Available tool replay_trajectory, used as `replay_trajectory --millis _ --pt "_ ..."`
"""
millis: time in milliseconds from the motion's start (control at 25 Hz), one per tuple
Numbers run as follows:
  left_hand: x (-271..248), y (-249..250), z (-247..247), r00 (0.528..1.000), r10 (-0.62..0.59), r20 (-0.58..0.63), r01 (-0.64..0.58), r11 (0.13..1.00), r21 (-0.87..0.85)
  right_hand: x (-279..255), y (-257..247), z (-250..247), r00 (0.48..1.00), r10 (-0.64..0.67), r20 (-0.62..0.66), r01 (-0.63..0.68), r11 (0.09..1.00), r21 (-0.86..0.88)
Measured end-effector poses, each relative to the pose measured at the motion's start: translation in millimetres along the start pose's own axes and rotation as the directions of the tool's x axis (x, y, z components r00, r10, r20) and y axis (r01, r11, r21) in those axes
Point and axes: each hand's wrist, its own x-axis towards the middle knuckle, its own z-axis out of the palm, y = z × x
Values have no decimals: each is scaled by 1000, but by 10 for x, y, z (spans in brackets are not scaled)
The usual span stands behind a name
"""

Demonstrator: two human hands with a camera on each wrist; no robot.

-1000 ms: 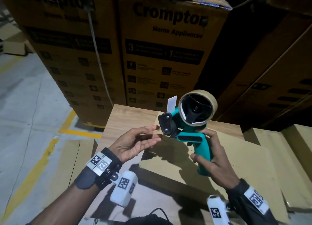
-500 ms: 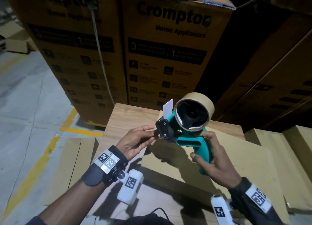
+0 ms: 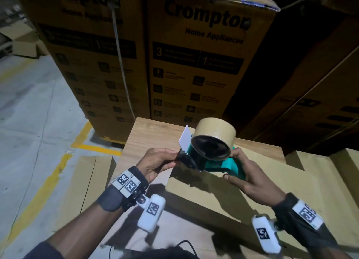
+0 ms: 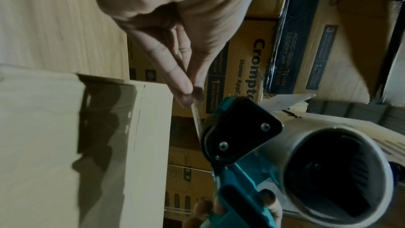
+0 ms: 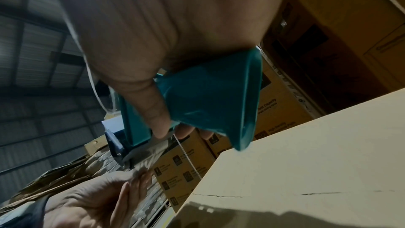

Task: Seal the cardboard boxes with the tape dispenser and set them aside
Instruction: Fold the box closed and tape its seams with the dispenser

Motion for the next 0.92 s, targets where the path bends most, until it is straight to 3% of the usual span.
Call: replay_trajectory --millis 200,320,640,920 --pt "275 204 -298 993 96 -62 -98 995 -27 -75 15 -407 994 100 -45 -103 992 -76" --pt "393 173 -331 996 87 -27 -88 996 -16 -109 91 -569 987 151 -53 -156 983 -99" --pt "617 -44 -367 999 -8 -39 7 1000 -21 36 459 -430 978 207 -8 -203 951 -231" --pt "685 -87 -396 1000 0 -13 0 999 -35 20 635 -352 974 227 -12 -224 949 -223"
